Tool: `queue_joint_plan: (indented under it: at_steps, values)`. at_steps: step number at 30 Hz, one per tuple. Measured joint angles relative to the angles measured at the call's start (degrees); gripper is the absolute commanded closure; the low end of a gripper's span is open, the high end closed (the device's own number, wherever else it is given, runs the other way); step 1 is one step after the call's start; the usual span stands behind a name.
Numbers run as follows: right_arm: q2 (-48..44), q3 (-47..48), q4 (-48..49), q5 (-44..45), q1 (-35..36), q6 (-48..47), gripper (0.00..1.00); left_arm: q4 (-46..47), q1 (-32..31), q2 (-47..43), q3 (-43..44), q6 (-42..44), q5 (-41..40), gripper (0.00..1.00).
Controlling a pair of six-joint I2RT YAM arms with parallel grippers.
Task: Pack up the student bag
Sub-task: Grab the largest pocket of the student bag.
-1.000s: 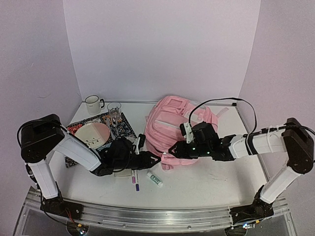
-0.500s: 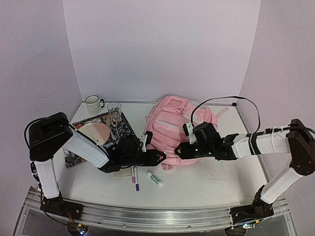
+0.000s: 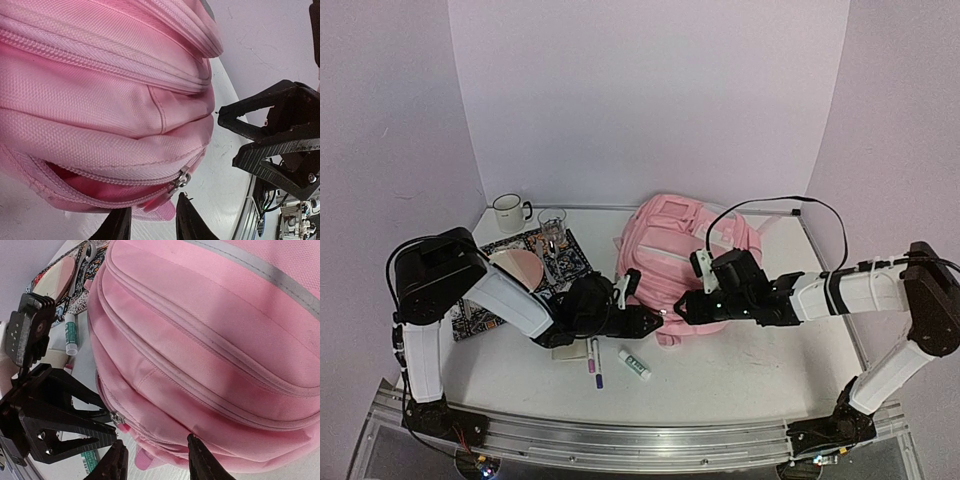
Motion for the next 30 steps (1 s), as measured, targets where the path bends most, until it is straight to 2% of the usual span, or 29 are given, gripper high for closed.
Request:
queue_joint_plan:
  at_steps: [5,13,18,30]
  values:
    - [1.04,0.00,0.45,-0.60,0.00,-0.52,0.59,0.02,0.00,1.21,1.08,-0.01,0.97,0.79]
    - [1.70,0.00,1.17,-0.85,0.00,-0.39,0.60,0.55,0.00,2.34,1.94,-0.94,1.78,0.80]
    - [2.06,0.00,1.53,-0.90,0.00,0.14,0.61,1.17,0.04,2.34,1.96,-2.28,2.87,0.85]
    - [6.54,0.00,5.14,-2.06,-0.02,3.23,0.65,3.42,-0.13,4.22,2.82,-5.32,3.72,0.82]
